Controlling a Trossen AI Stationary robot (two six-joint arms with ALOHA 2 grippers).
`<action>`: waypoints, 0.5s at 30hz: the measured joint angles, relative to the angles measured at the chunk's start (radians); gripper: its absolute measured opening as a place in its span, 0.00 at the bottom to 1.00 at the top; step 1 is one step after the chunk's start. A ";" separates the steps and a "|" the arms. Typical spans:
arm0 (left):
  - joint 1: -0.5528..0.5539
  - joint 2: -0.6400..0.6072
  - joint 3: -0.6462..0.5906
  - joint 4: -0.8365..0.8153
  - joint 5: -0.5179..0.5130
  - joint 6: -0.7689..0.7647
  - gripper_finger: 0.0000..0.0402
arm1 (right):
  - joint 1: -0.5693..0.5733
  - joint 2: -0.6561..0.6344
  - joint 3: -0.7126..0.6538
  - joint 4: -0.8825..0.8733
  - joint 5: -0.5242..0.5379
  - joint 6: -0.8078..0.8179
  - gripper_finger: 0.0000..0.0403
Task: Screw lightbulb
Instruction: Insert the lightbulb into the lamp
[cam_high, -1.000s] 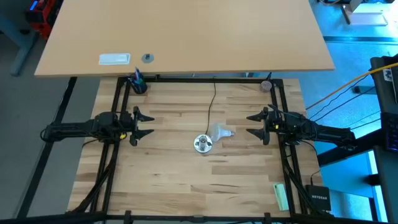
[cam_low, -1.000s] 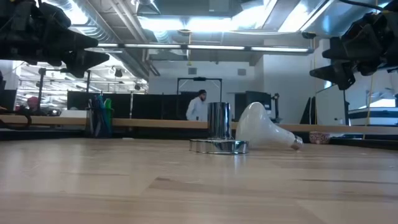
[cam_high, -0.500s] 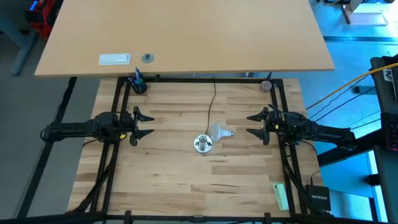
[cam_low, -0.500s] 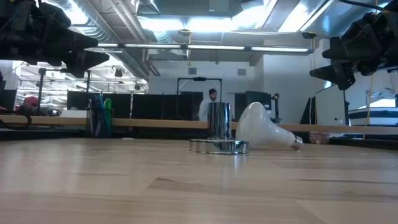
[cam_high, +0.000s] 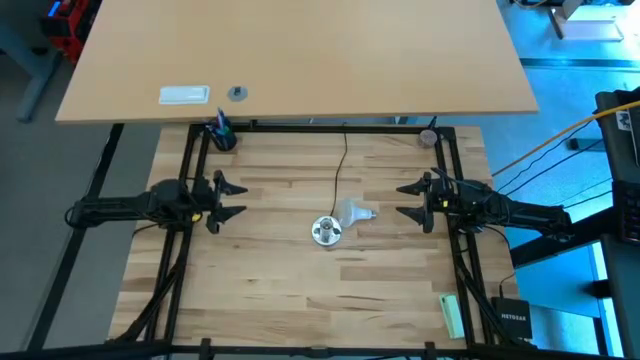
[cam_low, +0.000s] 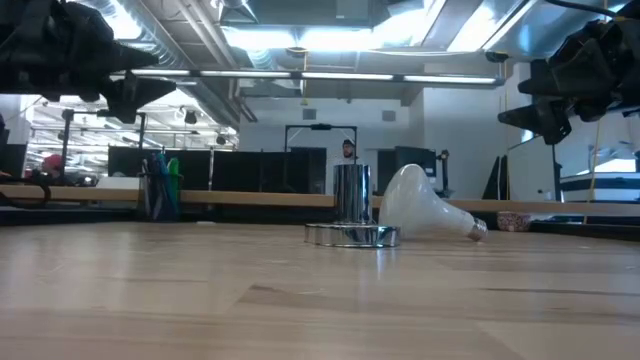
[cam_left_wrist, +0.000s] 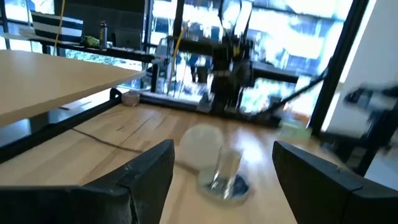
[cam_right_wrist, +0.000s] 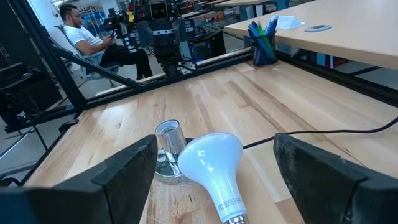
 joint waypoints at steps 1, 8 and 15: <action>0.000 0.000 0.000 0.010 0.000 -0.014 0.65 | 0.000 0.000 0.000 0.003 0.000 0.000 0.81; 0.000 0.000 0.000 0.082 -0.007 -0.056 0.65 | 0.000 0.000 0.000 0.009 -0.015 0.166 0.81; 0.000 0.000 0.000 0.089 -0.014 -0.051 0.65 | 0.000 0.000 0.000 0.011 0.156 0.162 0.81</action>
